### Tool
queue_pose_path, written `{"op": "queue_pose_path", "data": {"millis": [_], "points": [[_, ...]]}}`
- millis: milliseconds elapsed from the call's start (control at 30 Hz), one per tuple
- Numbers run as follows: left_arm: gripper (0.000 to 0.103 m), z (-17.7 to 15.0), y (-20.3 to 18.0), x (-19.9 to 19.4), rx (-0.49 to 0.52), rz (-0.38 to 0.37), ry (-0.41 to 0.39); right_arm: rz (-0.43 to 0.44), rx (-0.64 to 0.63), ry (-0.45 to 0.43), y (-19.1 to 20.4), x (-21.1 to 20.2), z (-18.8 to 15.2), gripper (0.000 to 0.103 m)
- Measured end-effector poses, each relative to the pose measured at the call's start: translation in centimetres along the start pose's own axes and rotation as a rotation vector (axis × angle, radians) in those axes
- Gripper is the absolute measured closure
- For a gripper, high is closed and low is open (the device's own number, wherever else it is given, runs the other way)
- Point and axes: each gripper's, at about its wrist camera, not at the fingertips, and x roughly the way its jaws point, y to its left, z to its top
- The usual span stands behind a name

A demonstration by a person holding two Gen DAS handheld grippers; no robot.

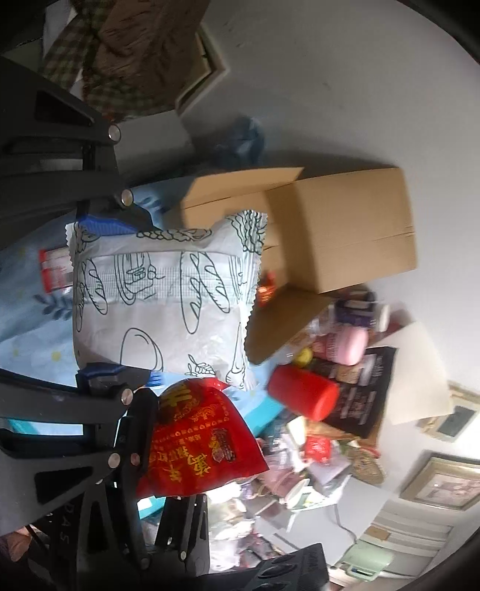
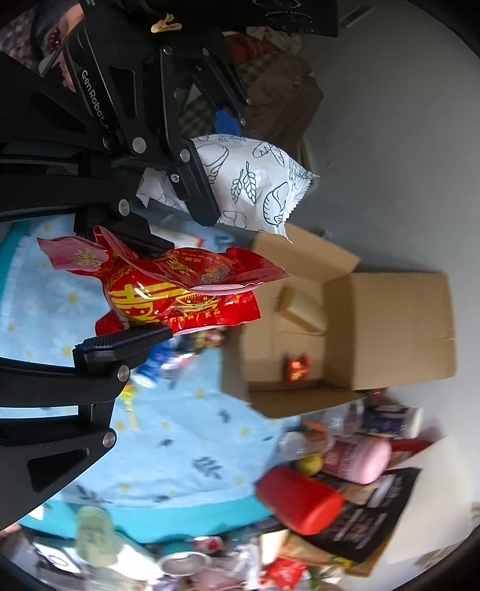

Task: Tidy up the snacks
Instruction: 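Carry the white bag and red packet over the cardboard box and release them inside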

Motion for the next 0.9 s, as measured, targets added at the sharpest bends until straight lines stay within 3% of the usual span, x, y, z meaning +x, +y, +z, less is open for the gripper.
{"op": "queue_pose_path", "data": {"millis": [433,900], "points": [[0.051,7.9,3.0,1.3,-0.008,0.04,-0.1,0.02,-0.061,-0.089,-0.8,0.7,9.0,0.065],[0.051,14.4,6.9,9.2,-0.037,0.088,-0.084,-0.016,-0.098,-0.076,-4.9,7.5,17.8,0.065]]}}
